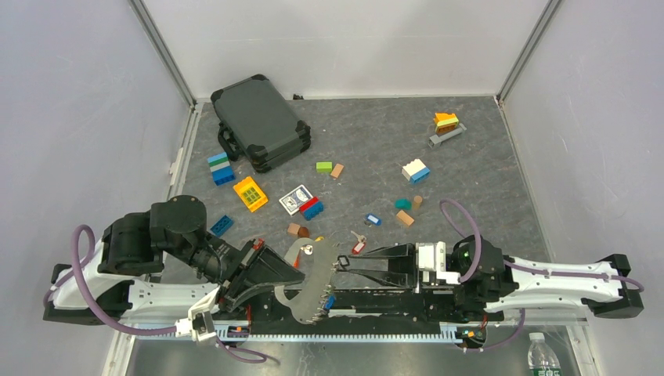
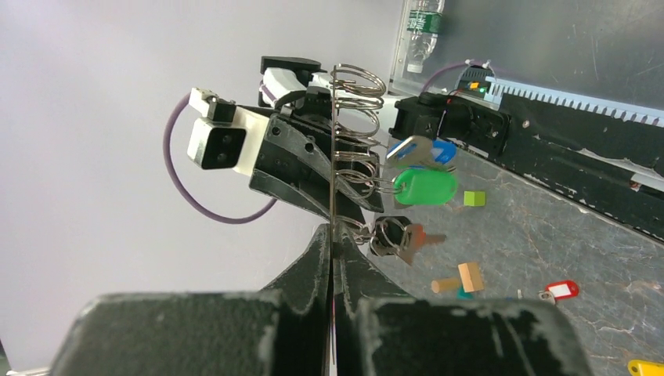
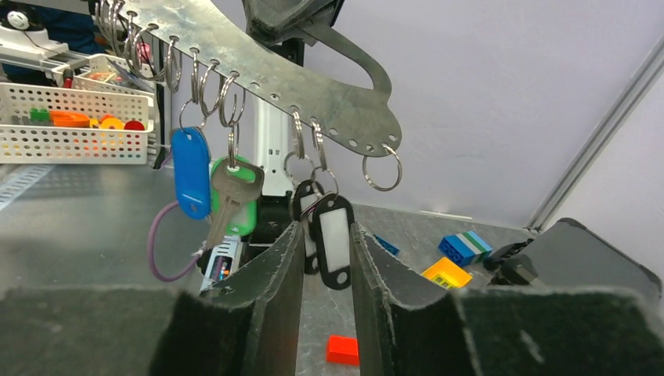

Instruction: Remove the keys from the keyring

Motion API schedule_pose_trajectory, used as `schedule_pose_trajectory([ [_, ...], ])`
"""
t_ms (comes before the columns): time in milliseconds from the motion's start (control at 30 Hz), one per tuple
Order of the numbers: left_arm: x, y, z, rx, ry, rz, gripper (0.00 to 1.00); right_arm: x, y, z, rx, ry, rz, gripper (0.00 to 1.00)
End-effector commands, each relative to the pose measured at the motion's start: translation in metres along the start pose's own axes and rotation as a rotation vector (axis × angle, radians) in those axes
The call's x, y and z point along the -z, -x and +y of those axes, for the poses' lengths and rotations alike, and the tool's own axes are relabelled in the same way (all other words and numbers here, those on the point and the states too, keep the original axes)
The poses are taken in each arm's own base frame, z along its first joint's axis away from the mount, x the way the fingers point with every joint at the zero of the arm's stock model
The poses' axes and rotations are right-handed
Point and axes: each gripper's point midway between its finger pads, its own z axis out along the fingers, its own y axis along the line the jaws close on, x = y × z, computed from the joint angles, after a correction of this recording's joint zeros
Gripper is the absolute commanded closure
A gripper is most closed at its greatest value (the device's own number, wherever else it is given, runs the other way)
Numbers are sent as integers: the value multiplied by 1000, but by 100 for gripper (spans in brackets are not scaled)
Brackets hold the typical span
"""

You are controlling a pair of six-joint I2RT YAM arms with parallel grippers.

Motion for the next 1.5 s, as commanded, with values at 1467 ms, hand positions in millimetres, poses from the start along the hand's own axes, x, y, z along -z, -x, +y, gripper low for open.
schedule_pose_trajectory([
  [1467, 6, 26, 11, -73, 73, -105, 98, -9, 26, -13, 800, 81, -81, 41],
])
